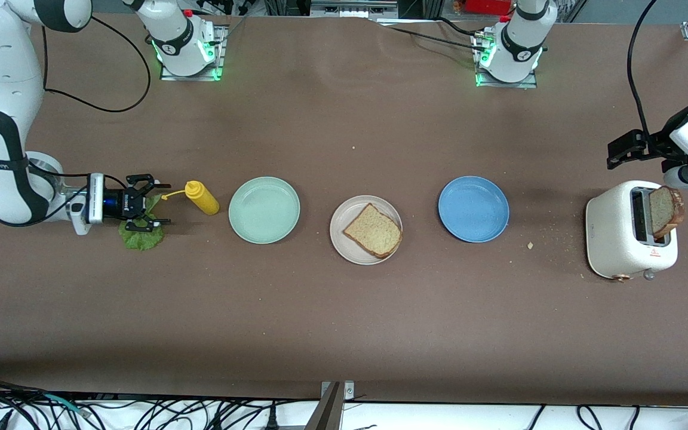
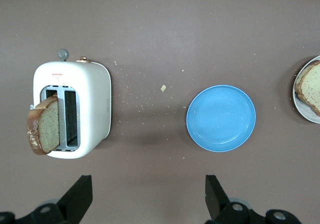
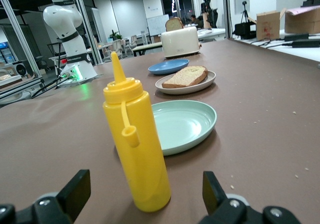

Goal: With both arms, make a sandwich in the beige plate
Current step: 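Grasp the yellow mustard bottle with the right gripper and lift it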

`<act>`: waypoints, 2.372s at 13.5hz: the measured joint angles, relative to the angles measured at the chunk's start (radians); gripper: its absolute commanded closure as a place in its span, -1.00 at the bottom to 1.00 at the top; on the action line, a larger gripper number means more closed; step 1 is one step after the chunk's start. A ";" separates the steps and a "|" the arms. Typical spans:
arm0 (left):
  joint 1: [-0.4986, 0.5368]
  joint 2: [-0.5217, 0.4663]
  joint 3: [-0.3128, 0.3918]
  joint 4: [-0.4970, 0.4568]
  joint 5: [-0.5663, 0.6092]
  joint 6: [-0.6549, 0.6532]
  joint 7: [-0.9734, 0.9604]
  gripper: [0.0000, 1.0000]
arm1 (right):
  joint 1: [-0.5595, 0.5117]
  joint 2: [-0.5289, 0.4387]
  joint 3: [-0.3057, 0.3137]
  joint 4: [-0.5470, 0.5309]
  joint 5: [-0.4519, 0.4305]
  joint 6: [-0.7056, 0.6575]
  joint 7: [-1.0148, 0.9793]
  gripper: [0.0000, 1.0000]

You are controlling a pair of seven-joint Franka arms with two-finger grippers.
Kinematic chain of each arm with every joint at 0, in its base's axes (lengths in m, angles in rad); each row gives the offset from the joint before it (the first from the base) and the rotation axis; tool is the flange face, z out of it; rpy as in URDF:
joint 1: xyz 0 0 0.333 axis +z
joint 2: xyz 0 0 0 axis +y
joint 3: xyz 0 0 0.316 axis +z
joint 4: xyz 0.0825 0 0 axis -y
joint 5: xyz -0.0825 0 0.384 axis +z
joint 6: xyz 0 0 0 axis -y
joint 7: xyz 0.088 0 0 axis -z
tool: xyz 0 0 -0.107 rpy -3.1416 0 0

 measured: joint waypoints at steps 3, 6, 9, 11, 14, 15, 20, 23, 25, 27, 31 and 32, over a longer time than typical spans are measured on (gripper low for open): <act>-0.002 0.000 -0.003 0.000 0.000 0.000 0.000 -0.99 | 0.000 0.027 0.019 0.000 0.017 -0.004 -0.028 -0.99; -0.003 0.000 -0.010 -0.002 0.000 0.000 0.000 -0.99 | 0.001 0.040 0.051 0.000 0.041 -0.012 -0.034 -0.99; -0.003 0.000 -0.010 -0.002 0.000 0.000 0.000 -0.99 | 0.003 0.060 0.076 0.000 0.041 -0.034 -0.067 -0.99; -0.003 0.000 -0.010 -0.002 0.000 0.000 0.000 -0.99 | 0.003 0.070 0.092 0.000 0.043 -0.037 -0.082 -0.99; -0.003 0.000 -0.010 -0.003 0.000 0.000 0.000 -0.99 | 0.003 0.072 0.114 0.001 0.051 -0.038 -0.088 -0.69; -0.003 0.001 -0.010 -0.003 0.000 0.000 0.000 -0.99 | 0.003 0.073 0.122 0.001 0.051 -0.039 -0.089 -0.16; -0.003 0.001 -0.010 -0.004 0.000 0.000 0.000 -0.99 | 0.003 0.081 0.129 0.007 0.051 -0.039 -0.108 1.00; -0.003 0.001 -0.010 -0.004 0.000 0.000 0.000 -0.99 | 0.002 0.081 0.127 0.028 0.051 -0.042 -0.108 1.00; -0.002 0.001 -0.010 -0.004 0.000 0.000 0.000 -1.00 | 0.000 0.080 0.121 0.044 0.049 -0.071 -0.105 1.00; -0.002 0.001 -0.010 -0.004 0.000 0.000 0.000 -0.99 | 0.000 0.075 0.117 0.073 0.036 -0.087 -0.060 1.00; -0.001 0.001 -0.010 -0.004 0.000 0.000 0.000 -0.99 | 0.015 0.022 0.118 0.167 -0.013 -0.085 0.155 1.00; -0.001 0.001 -0.010 -0.004 0.000 0.000 0.000 -0.99 | 0.028 0.000 0.119 0.187 -0.029 -0.074 0.228 1.00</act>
